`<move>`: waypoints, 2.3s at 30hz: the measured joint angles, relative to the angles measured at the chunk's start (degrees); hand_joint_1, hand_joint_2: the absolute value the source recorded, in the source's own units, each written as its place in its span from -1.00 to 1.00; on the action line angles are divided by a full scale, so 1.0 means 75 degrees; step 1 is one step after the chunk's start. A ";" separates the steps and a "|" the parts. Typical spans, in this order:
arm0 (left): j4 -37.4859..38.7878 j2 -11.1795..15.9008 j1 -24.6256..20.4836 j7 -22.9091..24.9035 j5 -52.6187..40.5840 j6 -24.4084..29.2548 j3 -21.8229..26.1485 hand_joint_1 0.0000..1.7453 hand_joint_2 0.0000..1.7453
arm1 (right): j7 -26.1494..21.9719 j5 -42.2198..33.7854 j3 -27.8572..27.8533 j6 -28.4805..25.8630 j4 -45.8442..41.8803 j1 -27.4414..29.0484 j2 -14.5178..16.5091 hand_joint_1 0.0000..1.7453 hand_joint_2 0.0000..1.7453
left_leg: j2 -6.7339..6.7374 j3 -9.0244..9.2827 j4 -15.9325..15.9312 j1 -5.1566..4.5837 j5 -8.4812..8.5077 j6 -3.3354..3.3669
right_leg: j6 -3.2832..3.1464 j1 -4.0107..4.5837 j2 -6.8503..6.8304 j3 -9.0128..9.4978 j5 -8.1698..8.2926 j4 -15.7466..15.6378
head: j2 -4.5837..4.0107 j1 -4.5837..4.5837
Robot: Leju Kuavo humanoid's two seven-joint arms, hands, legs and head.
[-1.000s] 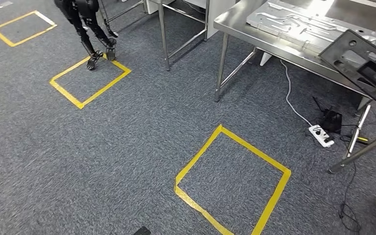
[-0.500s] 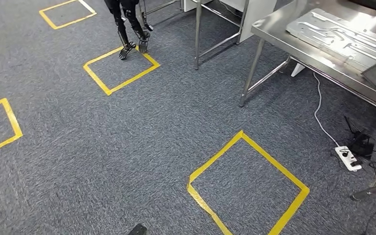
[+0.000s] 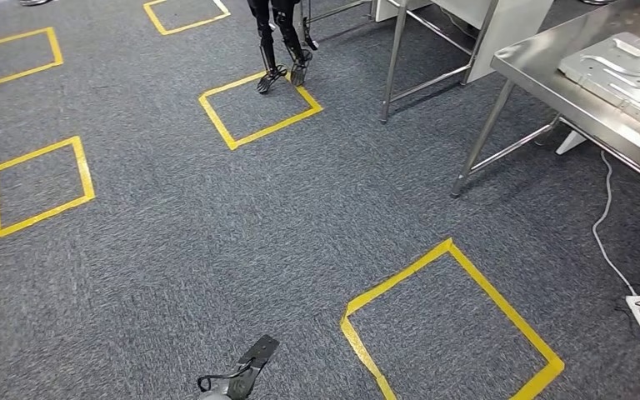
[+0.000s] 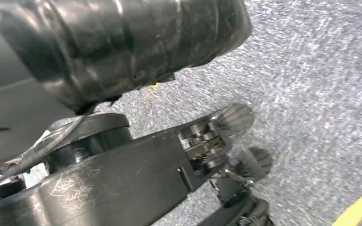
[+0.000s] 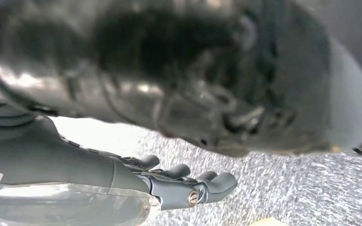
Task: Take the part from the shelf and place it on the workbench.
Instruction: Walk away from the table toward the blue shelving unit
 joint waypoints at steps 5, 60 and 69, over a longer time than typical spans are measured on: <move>0.0055 0.0132 -0.0149 0.0062 -0.0123 -0.0297 0.0000 -1.00 -1.00 | 0.0003 -0.0068 0.0284 0.0174 -0.0001 0.0007 0.0025 -1.00 -1.00 | 0.0848 -0.0842 0.1725 -0.0021 -0.0838 -0.0131 | -0.0166 0.0053 -0.0464 0.0013 0.0018 -0.0035 | 0.0000 -0.0103; 0.0437 0.0878 0.0881 -0.0175 0.0345 -0.0727 -0.0006 -1.00 -1.00 | 0.0363 0.0100 0.1932 0.0758 -0.0042 -0.0056 -0.0109 -1.00 -1.00 | -0.0133 0.0045 0.0125 -0.0067 -0.0105 0.0134 | 0.0105 -0.0039 0.0383 -0.0212 -0.0043 0.0251 | 0.0000 -0.0062; 0.0452 0.1131 -0.0385 0.0848 0.0025 -0.1360 0.0007 -1.00 -1.00 | 0.0284 0.0255 0.2436 0.0676 -0.0048 -0.0133 -0.0127 -1.00 -1.00 | 0.0901 -0.1161 0.2196 -0.0012 -0.0868 -0.0157 | -0.0231 0.0061 -0.0507 -0.0028 0.0039 0.0023 | 0.0000 -0.0141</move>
